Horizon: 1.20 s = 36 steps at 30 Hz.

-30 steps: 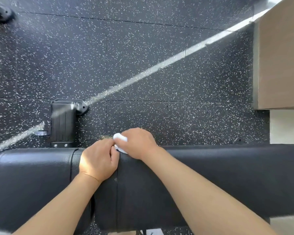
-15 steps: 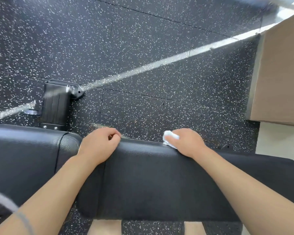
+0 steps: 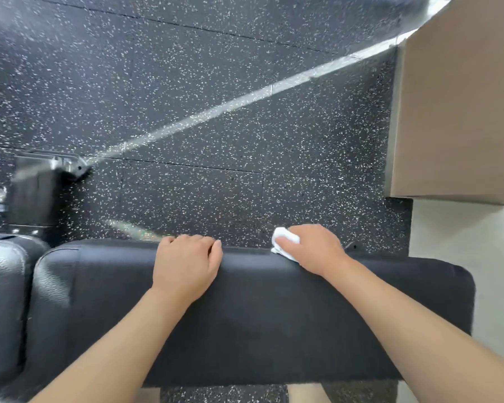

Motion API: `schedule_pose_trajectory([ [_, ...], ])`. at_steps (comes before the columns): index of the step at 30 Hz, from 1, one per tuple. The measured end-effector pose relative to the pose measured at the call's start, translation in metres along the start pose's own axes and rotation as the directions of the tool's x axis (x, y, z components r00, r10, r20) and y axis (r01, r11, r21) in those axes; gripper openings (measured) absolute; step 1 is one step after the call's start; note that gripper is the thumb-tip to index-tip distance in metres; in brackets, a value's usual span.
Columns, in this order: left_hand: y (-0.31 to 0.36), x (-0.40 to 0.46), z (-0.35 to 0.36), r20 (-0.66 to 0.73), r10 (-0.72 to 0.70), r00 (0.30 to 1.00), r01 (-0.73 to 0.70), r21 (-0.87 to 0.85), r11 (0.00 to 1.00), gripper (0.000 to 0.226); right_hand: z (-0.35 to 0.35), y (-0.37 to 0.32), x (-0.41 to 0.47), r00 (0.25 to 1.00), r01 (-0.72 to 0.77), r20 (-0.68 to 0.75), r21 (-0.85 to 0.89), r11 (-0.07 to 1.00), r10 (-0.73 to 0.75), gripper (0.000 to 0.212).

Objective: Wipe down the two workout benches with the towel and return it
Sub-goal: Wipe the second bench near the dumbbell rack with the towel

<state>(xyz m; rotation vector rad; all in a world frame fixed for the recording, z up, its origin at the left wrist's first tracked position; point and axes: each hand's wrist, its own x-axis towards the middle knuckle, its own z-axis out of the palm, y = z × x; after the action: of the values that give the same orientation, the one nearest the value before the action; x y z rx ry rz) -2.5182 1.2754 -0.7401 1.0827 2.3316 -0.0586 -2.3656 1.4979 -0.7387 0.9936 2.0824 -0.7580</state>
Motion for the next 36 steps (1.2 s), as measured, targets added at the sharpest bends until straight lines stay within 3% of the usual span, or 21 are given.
schedule_pose_trajectory([
  [5, 0.048, 0.008, 0.01, -0.083, 0.025, 0.996, -0.029, -0.054, 0.998, 0.045, -0.017, 0.062, -0.011, 0.995, -0.094, -0.037, 0.001, 0.996, 0.094, 0.039],
  [13, 0.05, 0.009, 0.011, -0.081, -0.023, 0.996, 0.024, 0.017, 1.0, 0.04, 0.029, -0.051, 0.008, 0.984, 0.18, -0.033, 0.124, 0.976, -0.178, 0.039],
  [18, 0.054, 0.01, 0.006, -0.02, -0.014, 1.0, 0.015, 0.057, 0.998, 0.045, 0.011, 0.005, -0.003, 0.97, 0.233, -0.094, 0.112, 0.966, -0.223, 0.044],
  [20, 0.059, 0.011, 0.006, 0.01, -0.015, 1.0, 0.014, 0.052, 0.999, 0.047, -0.003, 0.05, -0.005, 0.984, 0.167, -0.079, 0.081, 0.983, -0.161, 0.037],
  [24, 0.091, 0.017, 0.013, 0.033, -0.012, 0.999, 0.011, 0.036, 0.999, 0.045, -0.036, 0.156, -0.01, 0.989, -0.097, -0.111, -0.024, 0.995, 0.094, 0.049],
  [27, 0.103, 0.021, 0.018, -0.005, -0.011, 1.0, 0.011, 0.041, 0.999, 0.045, -0.049, 0.191, -0.016, 0.977, -0.192, -0.111, -0.067, 0.979, 0.183, 0.044],
  [30, 0.098, 0.021, 0.022, -0.007, -0.001, 1.0, 0.002, 0.069, 0.998, 0.044, -0.039, 0.172, -0.009, 0.974, -0.201, -0.125, -0.101, 0.974, 0.188, 0.046],
  [36, 0.101, 0.023, 0.02, 0.081, 0.006, 0.997, -0.008, 0.024, 1.0, 0.046, 0.004, 0.043, 0.01, 0.987, 0.147, -0.069, -0.002, 0.989, -0.147, 0.042],
])
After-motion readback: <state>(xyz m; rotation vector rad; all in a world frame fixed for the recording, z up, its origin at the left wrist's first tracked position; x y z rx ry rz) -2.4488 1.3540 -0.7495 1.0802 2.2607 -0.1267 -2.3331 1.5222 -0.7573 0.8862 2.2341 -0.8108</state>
